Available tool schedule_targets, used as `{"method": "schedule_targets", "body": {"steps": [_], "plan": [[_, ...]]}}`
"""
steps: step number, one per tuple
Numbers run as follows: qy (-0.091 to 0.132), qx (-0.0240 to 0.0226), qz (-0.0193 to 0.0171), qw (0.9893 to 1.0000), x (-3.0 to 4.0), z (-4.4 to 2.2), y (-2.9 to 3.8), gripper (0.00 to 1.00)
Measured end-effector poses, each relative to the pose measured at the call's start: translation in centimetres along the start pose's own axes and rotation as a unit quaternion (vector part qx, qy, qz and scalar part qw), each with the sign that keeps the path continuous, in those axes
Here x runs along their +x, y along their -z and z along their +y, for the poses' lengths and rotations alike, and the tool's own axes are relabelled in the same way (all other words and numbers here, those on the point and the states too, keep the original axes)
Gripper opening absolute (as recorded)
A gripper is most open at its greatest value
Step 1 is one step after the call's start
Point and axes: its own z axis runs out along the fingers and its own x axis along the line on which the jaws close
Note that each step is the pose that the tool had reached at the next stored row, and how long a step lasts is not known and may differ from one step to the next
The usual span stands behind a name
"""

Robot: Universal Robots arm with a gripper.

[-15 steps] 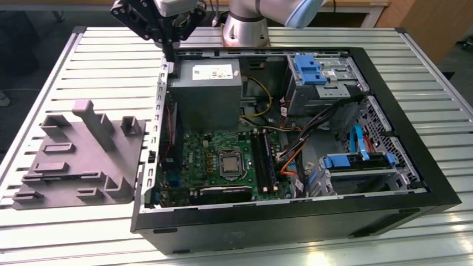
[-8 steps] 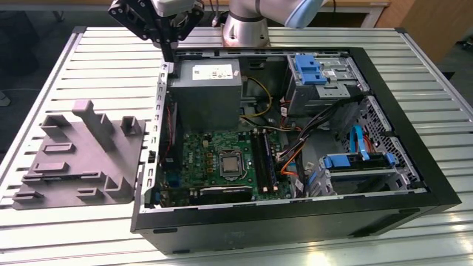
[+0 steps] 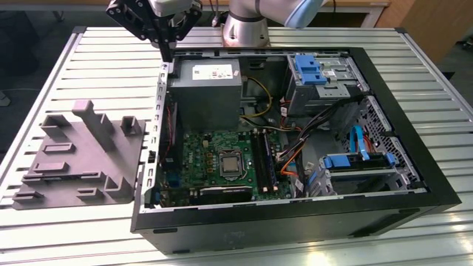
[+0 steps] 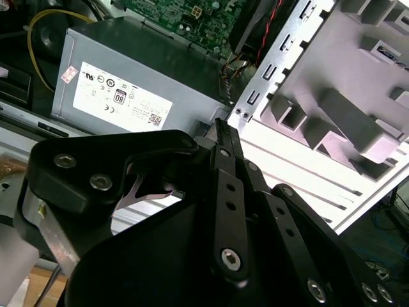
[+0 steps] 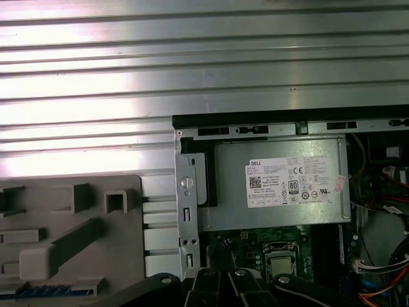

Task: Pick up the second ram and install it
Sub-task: 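Reach for the second ram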

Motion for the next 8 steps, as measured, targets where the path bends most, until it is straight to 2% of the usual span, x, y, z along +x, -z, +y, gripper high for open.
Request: {"method": "schedule_targets", "body": {"steps": [8], "plan": [[0.0, 0.0, 0.0, 1.0, 0.19, -0.01, 0.0, 0.11]]}}
